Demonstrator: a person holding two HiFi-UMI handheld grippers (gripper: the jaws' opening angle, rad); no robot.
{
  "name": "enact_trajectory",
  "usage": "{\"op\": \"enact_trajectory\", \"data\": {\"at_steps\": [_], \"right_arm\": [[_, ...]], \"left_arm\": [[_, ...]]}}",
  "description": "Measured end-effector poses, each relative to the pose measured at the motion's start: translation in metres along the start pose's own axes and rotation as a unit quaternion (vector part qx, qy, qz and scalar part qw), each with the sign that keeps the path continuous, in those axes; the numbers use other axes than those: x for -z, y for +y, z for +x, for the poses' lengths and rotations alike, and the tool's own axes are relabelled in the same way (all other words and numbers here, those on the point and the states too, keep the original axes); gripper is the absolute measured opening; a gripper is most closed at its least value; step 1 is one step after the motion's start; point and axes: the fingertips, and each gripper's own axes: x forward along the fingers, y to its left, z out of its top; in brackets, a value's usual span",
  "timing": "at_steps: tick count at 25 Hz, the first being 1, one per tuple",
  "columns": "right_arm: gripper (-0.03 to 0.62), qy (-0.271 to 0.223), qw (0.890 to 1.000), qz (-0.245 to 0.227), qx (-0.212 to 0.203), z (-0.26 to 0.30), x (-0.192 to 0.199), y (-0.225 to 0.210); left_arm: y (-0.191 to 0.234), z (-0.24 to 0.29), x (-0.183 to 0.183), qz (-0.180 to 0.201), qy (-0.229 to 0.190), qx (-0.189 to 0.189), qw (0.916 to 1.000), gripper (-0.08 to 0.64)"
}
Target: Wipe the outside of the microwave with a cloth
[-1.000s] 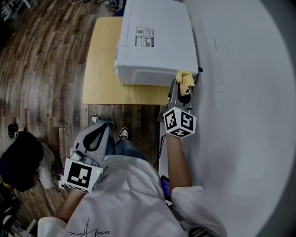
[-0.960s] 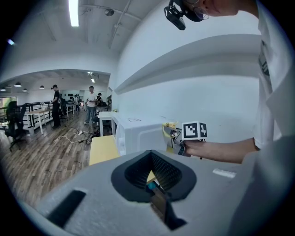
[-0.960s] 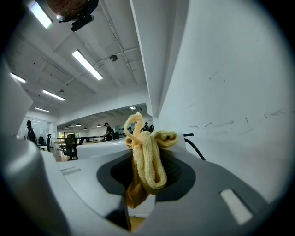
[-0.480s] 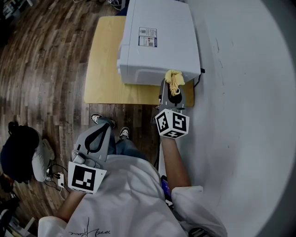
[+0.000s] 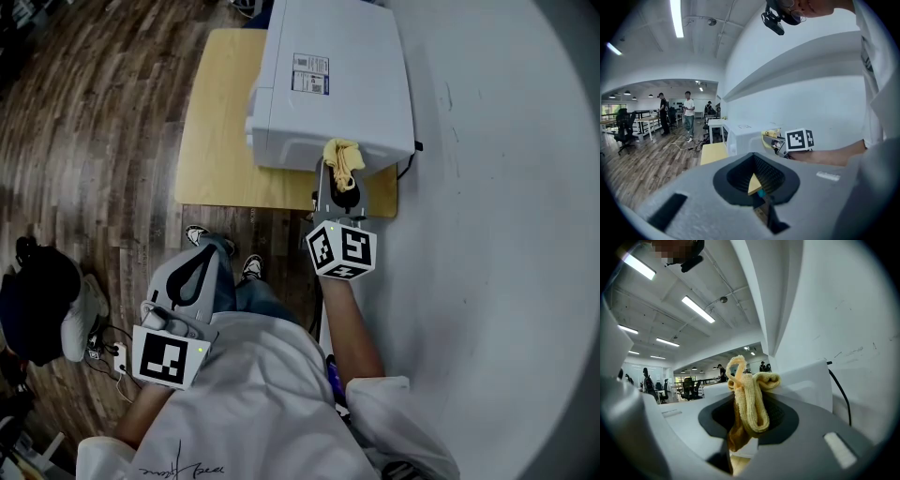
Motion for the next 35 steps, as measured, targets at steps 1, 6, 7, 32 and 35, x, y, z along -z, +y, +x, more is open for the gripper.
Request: {"op": "enact_trajectory", "data": {"at_steps": [1,6,7,32,35], "right_arm": [[0.114,0.001,1.000,-0.001,-0.005,0.001,0.001,0.004],[0.115,0.003,1.000,0.003,-0.029,0.006,0.005,0.021],[0.115,0.004,0.999,0.004,-0.032,0.007,0.006,0.024],[0.115,0.025,0.994,0.001,-0.103,0.035,0.028,0.115],[0.115,0.032,0.993,0.003,-0.117,0.035,0.028,0.126]], "left_arm": [[0.000,-0.001,0.001,-0.001,-0.001,-0.001,1.0000,-0.008],[0.004,-0.004,0.003,-0.006,0.000,-0.010,0.9999,-0.008],[0.005,-0.004,0.002,-0.008,-0.002,-0.011,0.9999,-0.008],[0.017,-0.014,0.004,0.006,0.012,-0.027,0.9996,-0.008],[0.015,-0.010,0.005,0.001,0.015,-0.021,0.9997,-0.008]]}}
